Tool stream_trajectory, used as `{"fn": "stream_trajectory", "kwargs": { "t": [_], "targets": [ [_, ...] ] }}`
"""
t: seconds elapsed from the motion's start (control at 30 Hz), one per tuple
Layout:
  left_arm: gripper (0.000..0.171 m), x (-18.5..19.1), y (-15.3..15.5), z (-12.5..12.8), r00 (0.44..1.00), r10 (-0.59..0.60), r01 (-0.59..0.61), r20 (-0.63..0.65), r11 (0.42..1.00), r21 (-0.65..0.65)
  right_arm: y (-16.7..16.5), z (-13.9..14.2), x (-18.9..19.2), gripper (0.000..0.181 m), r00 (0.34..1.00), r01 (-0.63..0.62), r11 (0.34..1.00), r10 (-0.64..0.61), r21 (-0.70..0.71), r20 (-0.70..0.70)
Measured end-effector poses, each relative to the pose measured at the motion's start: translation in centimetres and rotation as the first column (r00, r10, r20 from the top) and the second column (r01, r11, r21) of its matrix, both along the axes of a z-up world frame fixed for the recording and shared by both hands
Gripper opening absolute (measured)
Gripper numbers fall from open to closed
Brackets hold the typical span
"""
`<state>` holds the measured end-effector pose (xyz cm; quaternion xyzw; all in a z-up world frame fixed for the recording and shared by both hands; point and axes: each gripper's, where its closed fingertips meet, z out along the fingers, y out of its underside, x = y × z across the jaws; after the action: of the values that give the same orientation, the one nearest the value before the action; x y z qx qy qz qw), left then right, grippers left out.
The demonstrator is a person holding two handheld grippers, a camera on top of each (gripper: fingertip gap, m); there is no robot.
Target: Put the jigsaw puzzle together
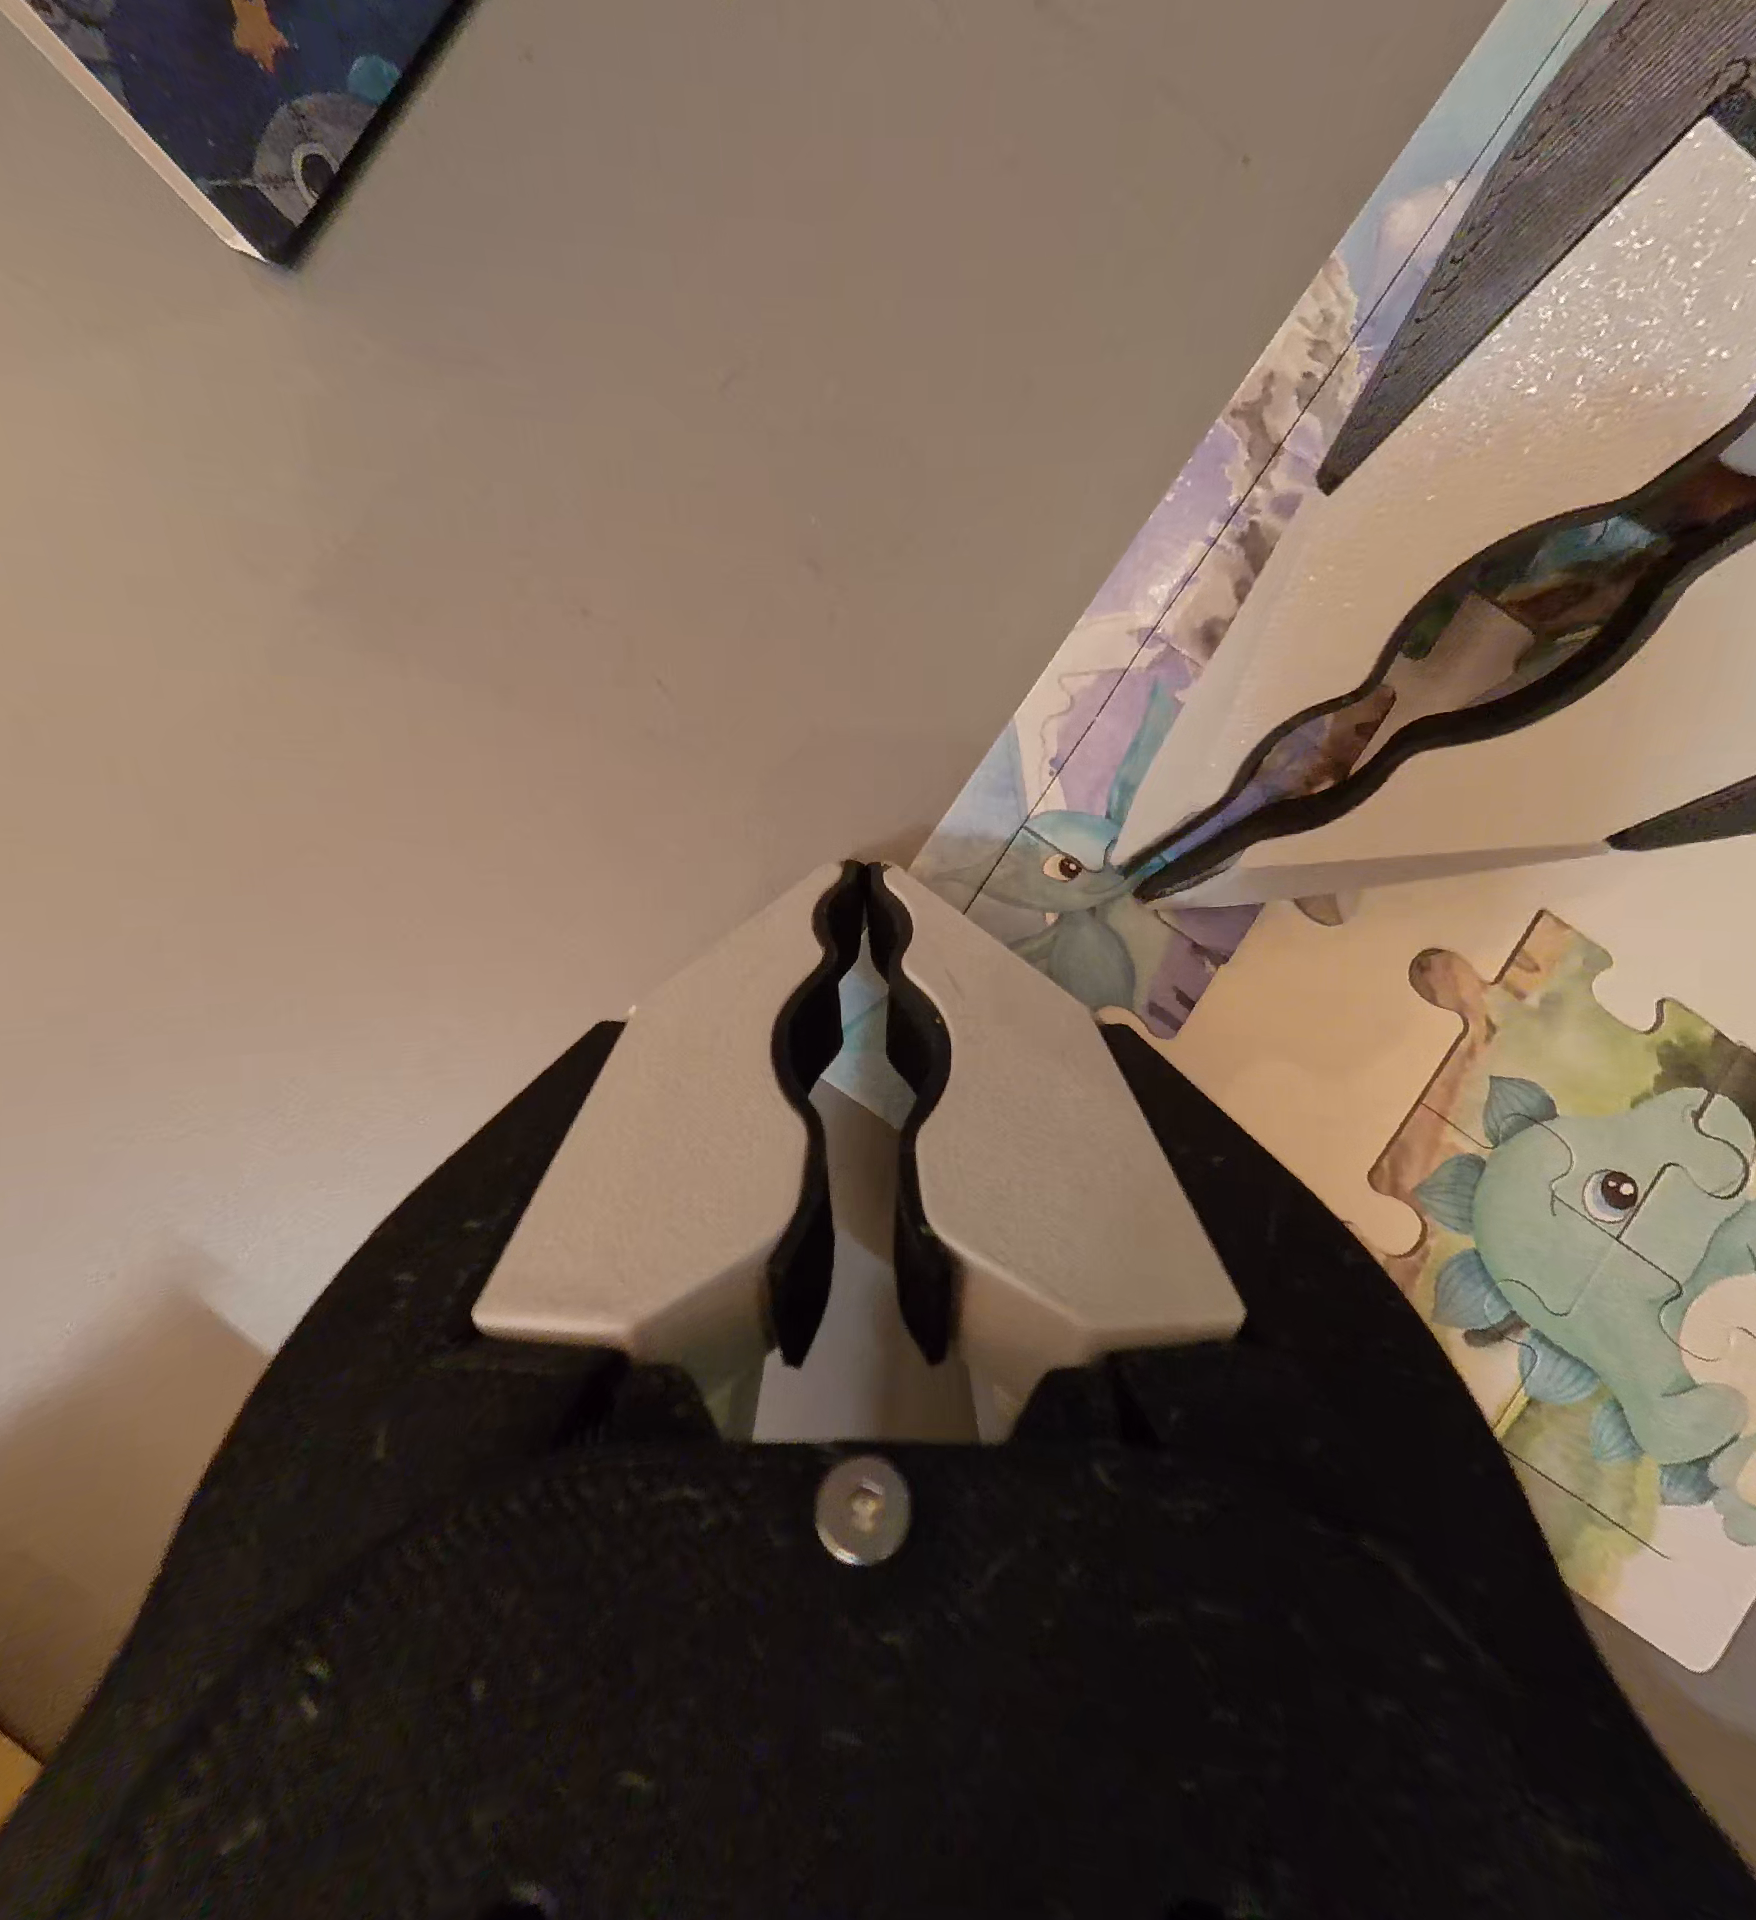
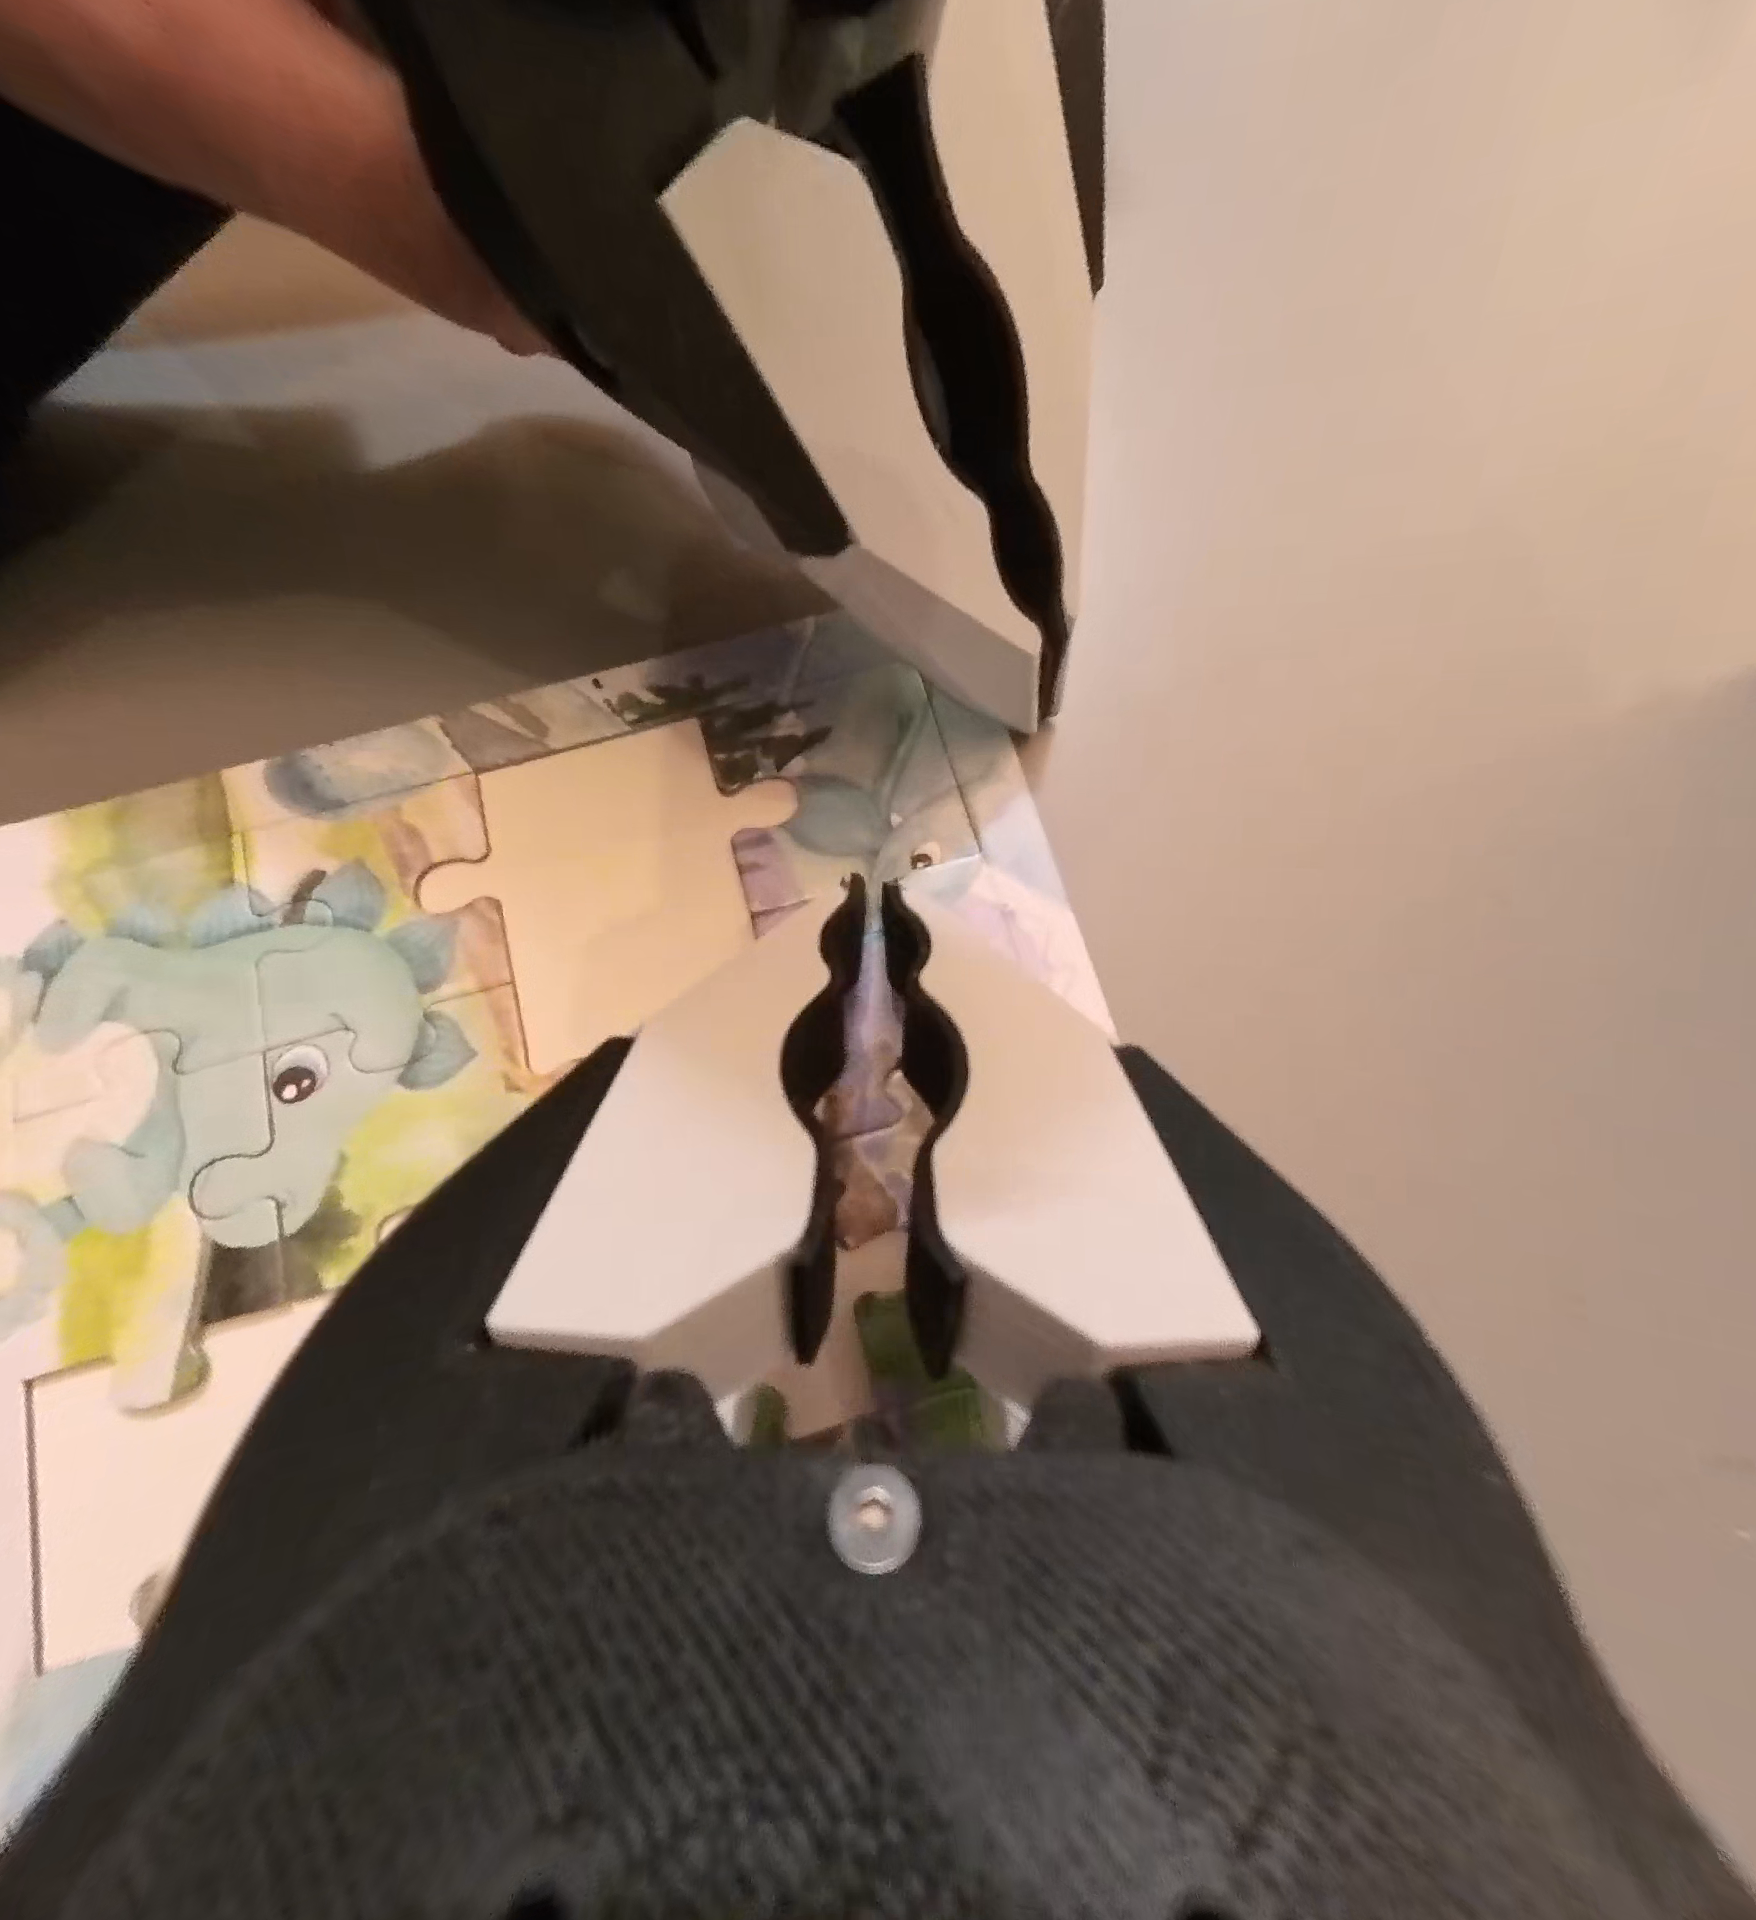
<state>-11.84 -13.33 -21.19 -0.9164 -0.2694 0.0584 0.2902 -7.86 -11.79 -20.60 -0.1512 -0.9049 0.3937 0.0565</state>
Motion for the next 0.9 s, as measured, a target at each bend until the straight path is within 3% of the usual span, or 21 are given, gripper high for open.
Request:
{"fn": "stream_trajectory", "kwargs": {
  "t": [0.2,0.33,0.43,0.57,0.9],
  "targets": [
    [0.0,0.0,0.0,0.0,1.0,0.0,0.0,0.0,1.0,0.0,0.3,0.0,0.2,0.001,0.997,0.008,1.0,-0.007,-0.015,0.075],
    [0.0,0.0,0.0,0.0,1.0,0.0,0.0,-0.002,1.0,-0.002,-0.3,0.6,-0.3,0.0,0.999,0.018,0.999,-0.016,-0.042,0.042],
    [0.0,0.0,0.0,0.0,1.0,0.0,0.0,-0.001,1.0,-0.001,0.2,0.0,-0.9,0.0,0.999,0.046,0.999,-0.046,0.019,-0.012],
    [0.0,0.0,0.0,0.0,1.0,0.0,0.0,-0.003,1.0,-0.003,0.2,0.0,-0.9,0.0,0.994,0.097,0.995,-0.098,0.016,0.054],
    [0.0,0.0,0.0,0.0,1.0,0.002,-0.002,-0.002,1.0,-0.004,0.4,0.0,-0.8,0.0,0.997,0.077,0.996,-0.076,0.052,-0.017]
  ]
}}
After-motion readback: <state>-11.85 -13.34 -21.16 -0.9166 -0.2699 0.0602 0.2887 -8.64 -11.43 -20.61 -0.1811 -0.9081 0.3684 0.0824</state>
